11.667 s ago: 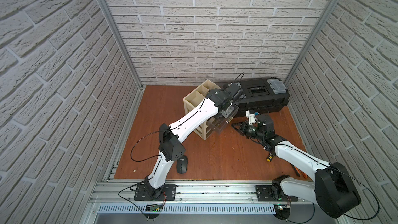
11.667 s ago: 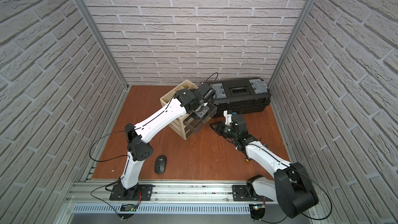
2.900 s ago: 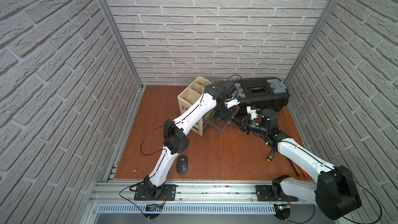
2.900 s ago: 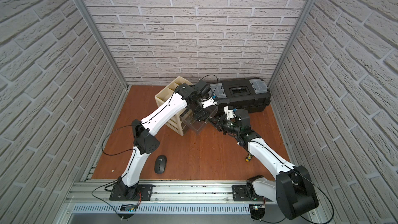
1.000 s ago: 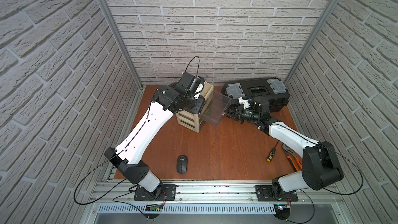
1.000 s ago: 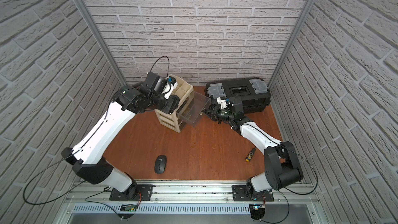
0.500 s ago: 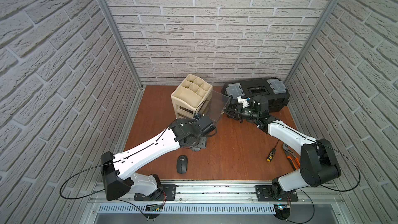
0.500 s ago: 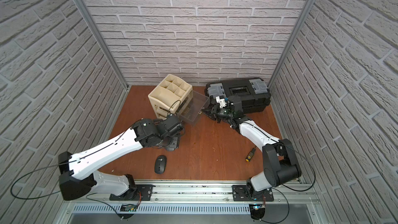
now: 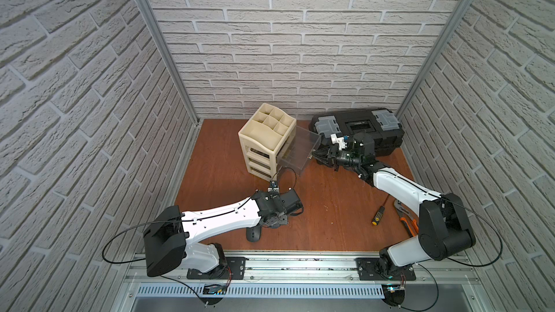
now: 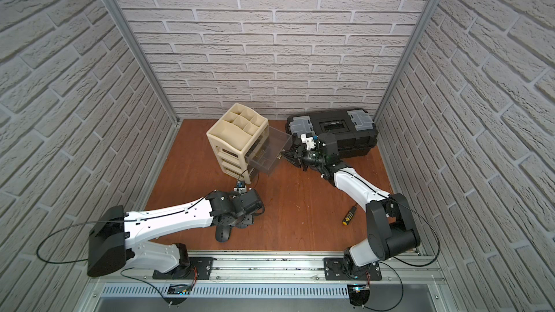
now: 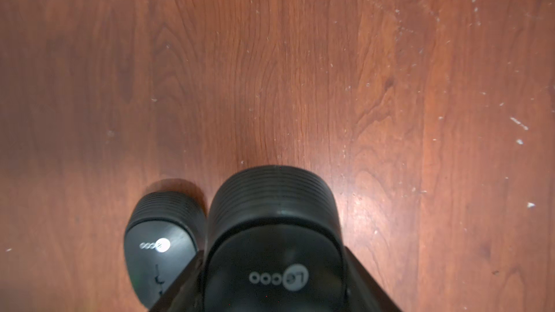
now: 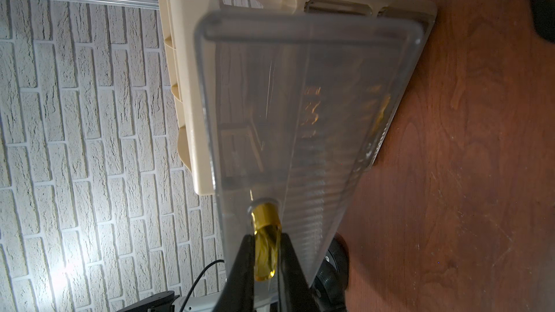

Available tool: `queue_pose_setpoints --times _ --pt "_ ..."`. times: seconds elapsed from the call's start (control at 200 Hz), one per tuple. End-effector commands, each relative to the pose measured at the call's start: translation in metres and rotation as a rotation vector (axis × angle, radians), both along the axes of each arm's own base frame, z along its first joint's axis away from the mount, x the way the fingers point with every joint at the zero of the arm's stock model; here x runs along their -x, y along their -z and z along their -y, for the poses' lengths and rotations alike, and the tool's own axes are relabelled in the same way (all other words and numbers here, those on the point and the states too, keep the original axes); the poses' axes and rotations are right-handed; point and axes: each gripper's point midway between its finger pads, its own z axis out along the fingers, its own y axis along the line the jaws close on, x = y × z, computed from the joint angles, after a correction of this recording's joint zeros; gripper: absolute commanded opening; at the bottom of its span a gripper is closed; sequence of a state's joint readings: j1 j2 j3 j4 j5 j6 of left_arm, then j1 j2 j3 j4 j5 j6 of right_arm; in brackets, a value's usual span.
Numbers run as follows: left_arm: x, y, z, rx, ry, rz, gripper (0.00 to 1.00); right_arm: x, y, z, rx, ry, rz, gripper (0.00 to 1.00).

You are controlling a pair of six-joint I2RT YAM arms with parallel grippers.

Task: Take the mice out of the drawer
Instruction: Place the mouse at the center of the board.

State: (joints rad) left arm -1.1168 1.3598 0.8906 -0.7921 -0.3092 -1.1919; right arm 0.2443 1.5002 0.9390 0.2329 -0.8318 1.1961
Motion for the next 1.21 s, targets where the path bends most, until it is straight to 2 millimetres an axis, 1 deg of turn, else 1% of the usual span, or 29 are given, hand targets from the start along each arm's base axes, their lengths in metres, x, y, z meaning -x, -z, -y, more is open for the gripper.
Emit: queue_pose_setpoints --times 0.0,0.09,0.215,0.34,0.47,0.695,0.835,0.94,1.065,1.2 --pt "-0.001 0.011 0.006 0.025 -0.011 0.002 0.56 -0.005 -0.022 -0.004 -0.022 -0.03 0.118 0.07" --pt "0.001 0.016 0.002 -0.004 -0.014 -0.012 0.55 -0.005 -0.02 -0.004 -0.02 -0.029 0.113 0.07" --pt "0.007 0.026 0.002 -0.003 -0.019 -0.047 0.55 -0.005 -0.016 -0.004 -0.014 -0.028 0.105 0.07" --pt "0.015 0.037 0.0 -0.018 -0.024 -0.09 0.54 -0.005 -0.017 -0.004 -0.011 -0.029 0.104 0.07" --pt "0.02 0.045 -0.004 -0.035 -0.03 -0.118 0.54 -0.004 -0.016 -0.004 -0.007 -0.031 0.102 0.07" --pt "0.026 0.052 -0.009 -0.071 -0.038 -0.153 0.54 -0.004 -0.013 -0.004 -0.004 -0.032 0.092 0.07" --pt "0.03 0.056 -0.013 -0.095 -0.045 -0.179 0.56 -0.004 -0.013 -0.004 -0.004 -0.033 0.089 0.07" --pt "0.031 0.056 -0.015 -0.109 -0.045 -0.185 0.56 -0.004 -0.012 -0.004 -0.003 -0.033 0.088 0.07" --pt "0.032 0.056 -0.015 -0.119 -0.042 -0.192 0.59 -0.003 -0.011 -0.004 -0.002 -0.034 0.087 0.07" --pt "0.032 0.056 -0.016 -0.132 -0.038 -0.196 0.67 -0.003 -0.01 -0.003 -0.001 -0.032 0.086 0.07"
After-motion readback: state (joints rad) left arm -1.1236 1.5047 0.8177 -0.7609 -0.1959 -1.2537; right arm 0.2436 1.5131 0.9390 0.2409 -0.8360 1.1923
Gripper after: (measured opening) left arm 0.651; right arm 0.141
